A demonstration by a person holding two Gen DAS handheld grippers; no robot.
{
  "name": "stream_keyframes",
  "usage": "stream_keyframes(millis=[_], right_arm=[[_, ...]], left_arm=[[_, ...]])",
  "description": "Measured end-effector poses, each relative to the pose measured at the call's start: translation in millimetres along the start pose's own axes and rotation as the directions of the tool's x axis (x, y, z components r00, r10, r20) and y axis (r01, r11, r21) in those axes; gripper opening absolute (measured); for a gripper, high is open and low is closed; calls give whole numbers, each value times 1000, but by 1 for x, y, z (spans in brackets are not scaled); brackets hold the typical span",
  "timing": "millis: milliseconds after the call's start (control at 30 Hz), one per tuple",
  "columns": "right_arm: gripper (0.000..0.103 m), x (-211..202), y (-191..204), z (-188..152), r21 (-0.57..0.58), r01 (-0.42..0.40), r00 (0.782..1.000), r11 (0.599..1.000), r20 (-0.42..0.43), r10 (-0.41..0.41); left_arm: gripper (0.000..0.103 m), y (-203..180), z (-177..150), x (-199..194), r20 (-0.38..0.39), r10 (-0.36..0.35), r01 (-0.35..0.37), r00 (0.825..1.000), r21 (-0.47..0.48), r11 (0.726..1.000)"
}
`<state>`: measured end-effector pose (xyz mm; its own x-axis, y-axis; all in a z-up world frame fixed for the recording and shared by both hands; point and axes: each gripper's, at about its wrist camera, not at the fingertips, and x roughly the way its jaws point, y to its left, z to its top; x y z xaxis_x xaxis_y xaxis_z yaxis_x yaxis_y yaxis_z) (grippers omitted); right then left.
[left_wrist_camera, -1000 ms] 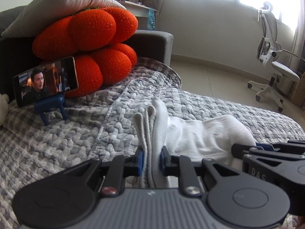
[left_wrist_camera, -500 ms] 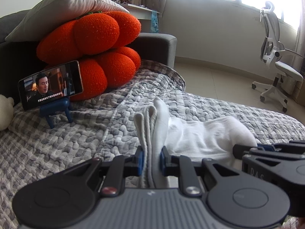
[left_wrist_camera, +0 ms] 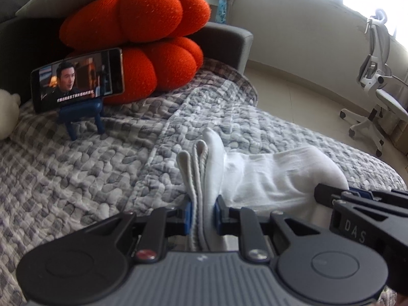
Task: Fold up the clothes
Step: 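Lift the folded white trousers with both tools and carry them toward the sofa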
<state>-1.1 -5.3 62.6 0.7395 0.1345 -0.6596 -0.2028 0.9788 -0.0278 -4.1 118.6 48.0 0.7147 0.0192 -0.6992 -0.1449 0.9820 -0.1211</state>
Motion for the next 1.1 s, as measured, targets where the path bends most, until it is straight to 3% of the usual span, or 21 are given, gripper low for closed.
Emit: stream_keyframes(millis=[467, 900, 1100], right_arm=[[18, -4, 41, 17, -25, -31, 999, 999, 18, 31], [17, -8, 75, 26, -47, -107, 994, 993, 24, 108], [17, -9, 97, 30, -78, -136, 990, 988, 32, 139]], left_arm=[[18, 34, 5, -18, 66, 93, -89, 993, -54, 995], [18, 68, 8, -42, 134, 194, -181, 972, -109, 978], [18, 90, 8, -53, 129, 219, -197, 967, -164, 967]])
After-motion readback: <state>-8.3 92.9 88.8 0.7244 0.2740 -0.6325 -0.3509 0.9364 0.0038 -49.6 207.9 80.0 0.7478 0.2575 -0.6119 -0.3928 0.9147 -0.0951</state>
